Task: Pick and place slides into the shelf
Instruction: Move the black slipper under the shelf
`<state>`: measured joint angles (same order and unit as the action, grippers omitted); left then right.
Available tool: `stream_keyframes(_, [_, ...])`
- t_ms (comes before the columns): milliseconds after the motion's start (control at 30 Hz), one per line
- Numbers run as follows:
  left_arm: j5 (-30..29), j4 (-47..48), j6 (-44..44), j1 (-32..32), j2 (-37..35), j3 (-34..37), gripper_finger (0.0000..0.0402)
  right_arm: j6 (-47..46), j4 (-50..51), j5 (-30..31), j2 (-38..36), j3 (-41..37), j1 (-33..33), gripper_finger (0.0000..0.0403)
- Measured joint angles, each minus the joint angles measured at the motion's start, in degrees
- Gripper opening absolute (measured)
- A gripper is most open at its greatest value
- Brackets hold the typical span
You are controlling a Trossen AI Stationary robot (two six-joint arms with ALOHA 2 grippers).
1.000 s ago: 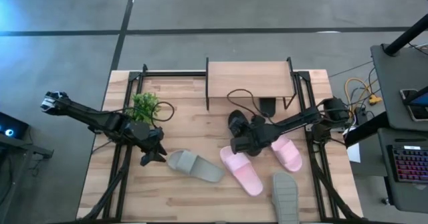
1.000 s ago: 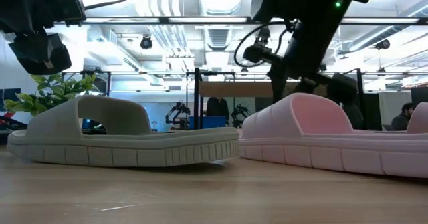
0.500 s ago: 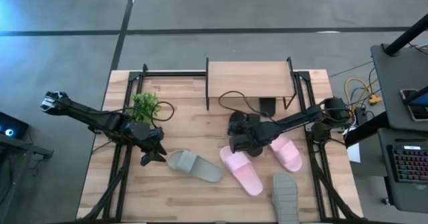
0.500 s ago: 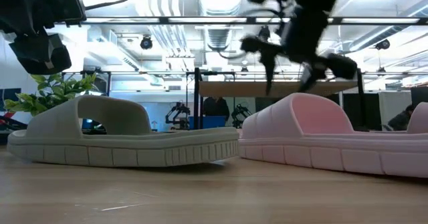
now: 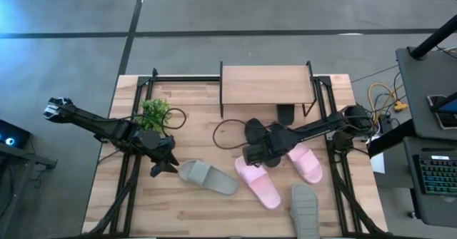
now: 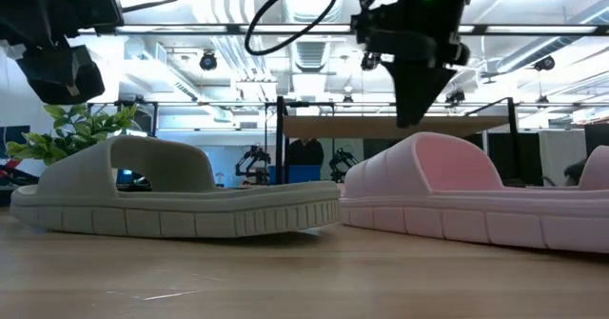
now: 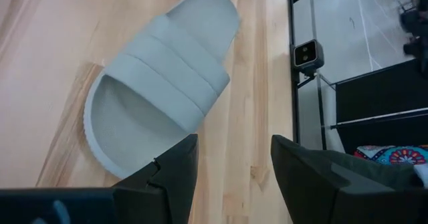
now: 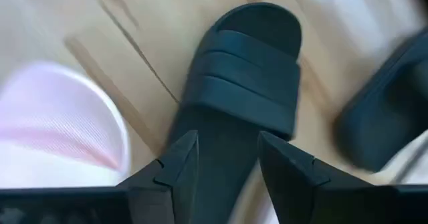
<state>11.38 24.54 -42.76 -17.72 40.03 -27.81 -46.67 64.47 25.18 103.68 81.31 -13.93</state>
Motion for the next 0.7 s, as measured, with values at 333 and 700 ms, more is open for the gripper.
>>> stream_keyframes(333, [-7.81, -0.08, -0.09, 0.02, 0.2, 0.0, 0.0173, 26.38, 2.65, -3.56, 0.0, 0.5, -0.18, 0.0135])
stream_keyframes(700, [-24.94, -0.49, -3.37, 0.02, 1.71, 0.02, 0.0173, 39.93, -0.53, 2.66, 0.01, -2.6, -0.02, 0.0134])
